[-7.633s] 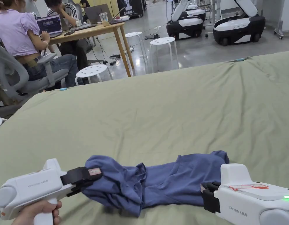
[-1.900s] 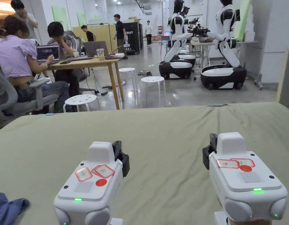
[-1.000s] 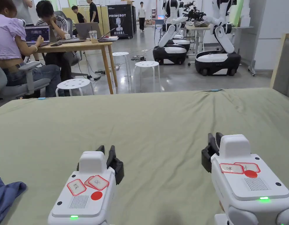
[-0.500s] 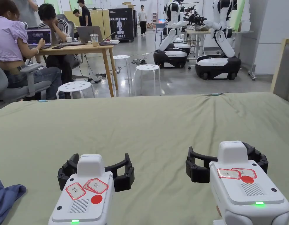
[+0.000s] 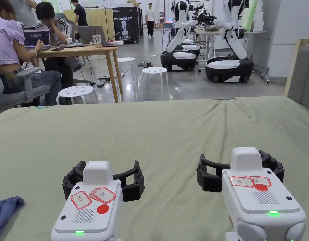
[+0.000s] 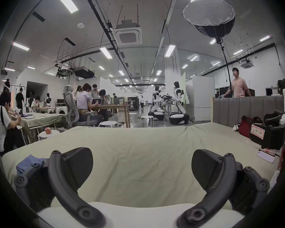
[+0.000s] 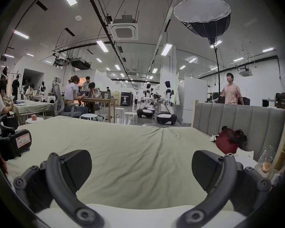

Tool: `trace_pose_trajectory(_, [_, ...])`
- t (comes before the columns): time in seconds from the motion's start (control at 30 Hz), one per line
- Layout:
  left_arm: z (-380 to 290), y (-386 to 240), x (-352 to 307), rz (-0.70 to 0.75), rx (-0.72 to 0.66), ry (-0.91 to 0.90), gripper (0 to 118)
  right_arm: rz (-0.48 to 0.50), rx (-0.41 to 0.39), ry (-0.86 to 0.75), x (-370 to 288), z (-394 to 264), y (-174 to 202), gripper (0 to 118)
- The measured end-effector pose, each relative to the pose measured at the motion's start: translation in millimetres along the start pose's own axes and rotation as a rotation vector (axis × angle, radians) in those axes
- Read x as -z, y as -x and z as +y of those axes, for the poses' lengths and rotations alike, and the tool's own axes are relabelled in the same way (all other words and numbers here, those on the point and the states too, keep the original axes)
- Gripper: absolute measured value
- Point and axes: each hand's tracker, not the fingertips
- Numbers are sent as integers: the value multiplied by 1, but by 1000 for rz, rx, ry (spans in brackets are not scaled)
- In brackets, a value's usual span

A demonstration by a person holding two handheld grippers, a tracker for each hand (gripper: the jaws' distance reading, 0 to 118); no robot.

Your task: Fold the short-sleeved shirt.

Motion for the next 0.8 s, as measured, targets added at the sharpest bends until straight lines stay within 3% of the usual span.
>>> trace_pose_trajectory(0.8, [-2, 3, -1, 29, 8, 13, 118, -1, -7, 16, -2, 2, 1, 118])
